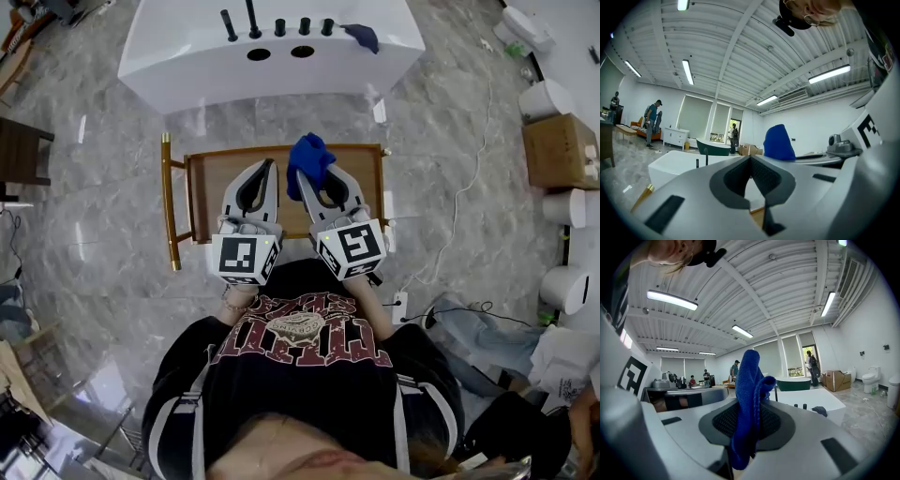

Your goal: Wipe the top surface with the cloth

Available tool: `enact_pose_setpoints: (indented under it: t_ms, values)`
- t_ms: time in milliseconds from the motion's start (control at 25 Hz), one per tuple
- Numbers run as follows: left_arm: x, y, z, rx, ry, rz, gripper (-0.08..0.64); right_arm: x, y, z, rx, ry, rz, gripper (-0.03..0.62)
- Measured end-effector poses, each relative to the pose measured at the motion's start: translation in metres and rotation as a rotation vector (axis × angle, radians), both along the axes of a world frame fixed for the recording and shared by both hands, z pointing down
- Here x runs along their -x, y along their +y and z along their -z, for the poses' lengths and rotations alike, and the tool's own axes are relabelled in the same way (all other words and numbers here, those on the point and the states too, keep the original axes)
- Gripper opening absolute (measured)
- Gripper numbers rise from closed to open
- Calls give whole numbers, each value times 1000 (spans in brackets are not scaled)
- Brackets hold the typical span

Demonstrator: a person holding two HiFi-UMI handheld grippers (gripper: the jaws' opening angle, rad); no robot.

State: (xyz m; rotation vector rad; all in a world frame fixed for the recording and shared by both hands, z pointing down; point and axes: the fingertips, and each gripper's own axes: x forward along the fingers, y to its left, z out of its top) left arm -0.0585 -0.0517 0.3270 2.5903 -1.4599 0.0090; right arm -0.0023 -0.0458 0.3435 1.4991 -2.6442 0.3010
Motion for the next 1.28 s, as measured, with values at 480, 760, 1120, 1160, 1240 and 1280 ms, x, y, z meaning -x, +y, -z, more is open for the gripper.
enact_pose_setpoints:
  t_ms: [480, 760, 1120, 1160, 1240, 1280]
  values:
    - [-10, 3, 5, -36, -51, -27, 48, -4, -2, 0, 1, 13, -16, 87]
    - [-14, 2, 9, -43, -66, -39, 48, -5, -3, 2, -2, 10, -21, 87]
    - [-16, -6, 5, -28, -56, -46, 48, -11, -9, 2, -5, 16, -36, 87]
    - [-16, -7, 4, -28, -55, -47, 48, -11, -10, 2, -5, 18, -37, 87]
    - [-18, -9, 3, -27, -54, -47, 48, -13, -12, 2, -6, 21, -38, 87]
    - [-18, -11, 3, -26, -54, -47, 48, -13, -13, 2, -7, 24, -39, 87]
